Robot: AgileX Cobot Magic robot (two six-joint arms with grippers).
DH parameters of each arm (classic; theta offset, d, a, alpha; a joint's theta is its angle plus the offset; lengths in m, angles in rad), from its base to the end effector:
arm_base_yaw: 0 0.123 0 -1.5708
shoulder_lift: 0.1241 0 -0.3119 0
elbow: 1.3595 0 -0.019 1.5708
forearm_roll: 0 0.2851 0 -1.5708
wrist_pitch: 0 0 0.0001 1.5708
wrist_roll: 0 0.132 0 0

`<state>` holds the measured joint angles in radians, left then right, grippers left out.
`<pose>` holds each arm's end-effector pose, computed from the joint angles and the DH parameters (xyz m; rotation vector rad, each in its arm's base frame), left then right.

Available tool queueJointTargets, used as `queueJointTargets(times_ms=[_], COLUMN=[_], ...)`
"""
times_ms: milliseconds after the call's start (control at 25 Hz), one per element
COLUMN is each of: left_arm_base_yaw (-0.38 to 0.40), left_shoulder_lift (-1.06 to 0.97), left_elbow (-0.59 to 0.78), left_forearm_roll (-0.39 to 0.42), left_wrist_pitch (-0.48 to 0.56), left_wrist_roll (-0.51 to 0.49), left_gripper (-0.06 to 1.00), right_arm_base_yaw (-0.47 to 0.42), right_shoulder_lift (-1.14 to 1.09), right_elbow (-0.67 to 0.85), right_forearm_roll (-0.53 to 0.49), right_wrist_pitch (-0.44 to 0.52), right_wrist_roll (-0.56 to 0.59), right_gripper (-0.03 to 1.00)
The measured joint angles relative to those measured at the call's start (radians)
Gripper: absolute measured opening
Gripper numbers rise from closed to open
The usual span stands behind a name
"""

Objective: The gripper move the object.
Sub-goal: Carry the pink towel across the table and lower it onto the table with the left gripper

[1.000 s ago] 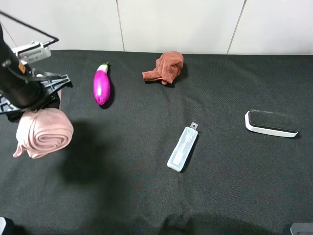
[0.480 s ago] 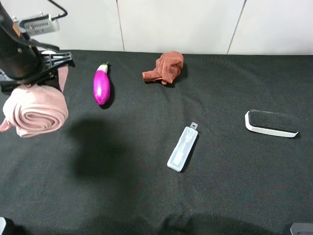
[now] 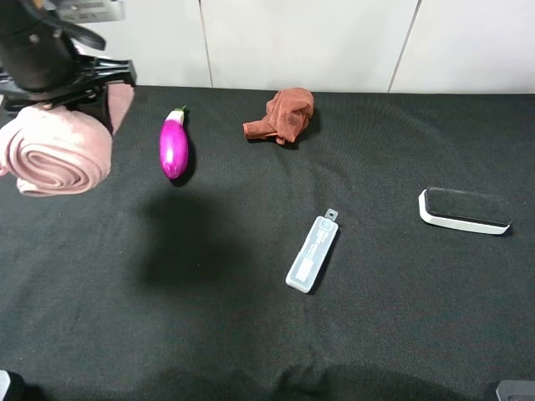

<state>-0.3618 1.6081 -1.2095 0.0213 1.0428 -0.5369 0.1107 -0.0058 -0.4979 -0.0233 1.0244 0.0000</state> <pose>0.3334 -0.1236 0.2327 -0.2439 2.9258 -0.1128 0.0363 0.0014 0.2789 -0.1103 2.0013 0.0432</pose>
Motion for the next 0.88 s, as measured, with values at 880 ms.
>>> queueJointTargets(times_ms=[880], left_arm_base_yaw=[-0.205], left_shoulder_lift=[0.437], left_elbow=[-0.619], left_forearm_roll=[-0.016], left_wrist_pitch=[0.135], left_wrist_roll=[0.201], left_gripper=[0.57], right_arm_base_yaw=[0.000], right_shoulder_lift=[0.000], right_elbow=[0.000], right_forearm_roll=[0.000], right_wrist_pitch=[0.000], right_wrist_roll=[0.000], right_gripper=[0.69])
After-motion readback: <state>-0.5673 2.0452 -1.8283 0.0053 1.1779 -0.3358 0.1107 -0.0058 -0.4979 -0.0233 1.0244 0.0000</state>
